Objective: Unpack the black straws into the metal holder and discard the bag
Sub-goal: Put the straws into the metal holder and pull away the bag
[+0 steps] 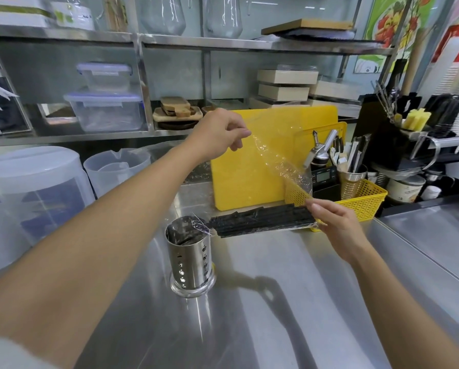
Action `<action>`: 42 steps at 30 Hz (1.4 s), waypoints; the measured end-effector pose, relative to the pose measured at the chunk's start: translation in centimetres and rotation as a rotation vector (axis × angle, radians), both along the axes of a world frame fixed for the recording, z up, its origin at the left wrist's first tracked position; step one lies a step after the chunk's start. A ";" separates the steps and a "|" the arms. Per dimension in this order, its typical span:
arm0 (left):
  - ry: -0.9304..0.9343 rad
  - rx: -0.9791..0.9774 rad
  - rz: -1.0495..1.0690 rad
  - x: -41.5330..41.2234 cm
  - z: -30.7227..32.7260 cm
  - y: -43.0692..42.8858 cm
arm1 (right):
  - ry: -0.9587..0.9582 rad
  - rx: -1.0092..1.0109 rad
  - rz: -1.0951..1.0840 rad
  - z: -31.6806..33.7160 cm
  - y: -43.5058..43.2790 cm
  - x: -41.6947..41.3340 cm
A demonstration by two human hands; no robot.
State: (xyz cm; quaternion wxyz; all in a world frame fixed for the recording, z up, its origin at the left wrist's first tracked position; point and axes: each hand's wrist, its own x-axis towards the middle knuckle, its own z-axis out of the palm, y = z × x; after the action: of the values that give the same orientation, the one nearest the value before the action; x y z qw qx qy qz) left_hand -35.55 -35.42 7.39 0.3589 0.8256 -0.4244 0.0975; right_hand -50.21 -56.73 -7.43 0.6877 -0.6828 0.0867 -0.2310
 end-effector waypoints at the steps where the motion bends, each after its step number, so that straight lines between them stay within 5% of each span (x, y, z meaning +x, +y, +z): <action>1: 0.002 -0.002 0.005 0.0 0.0 0.0 | -0.001 -0.002 -0.010 -0.1 0.0 -0.1; 19: 0.034 -0.013 0.032 0.4 -0.2 1.5 | -0.118 -0.065 -0.182 0.2 0.9 1.3; 42: 0.246 -0.244 0.232 3.1 -0.8 11.0 | -0.138 -0.265 -0.053 8.6 5.5 7.6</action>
State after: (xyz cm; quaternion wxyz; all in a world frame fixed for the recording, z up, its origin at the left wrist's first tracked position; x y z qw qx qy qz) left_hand -32.46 -24.47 6.62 0.4916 0.8250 -0.2647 0.0873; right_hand -42.58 -51.26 1.18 0.5895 -0.7476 0.0262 -0.3050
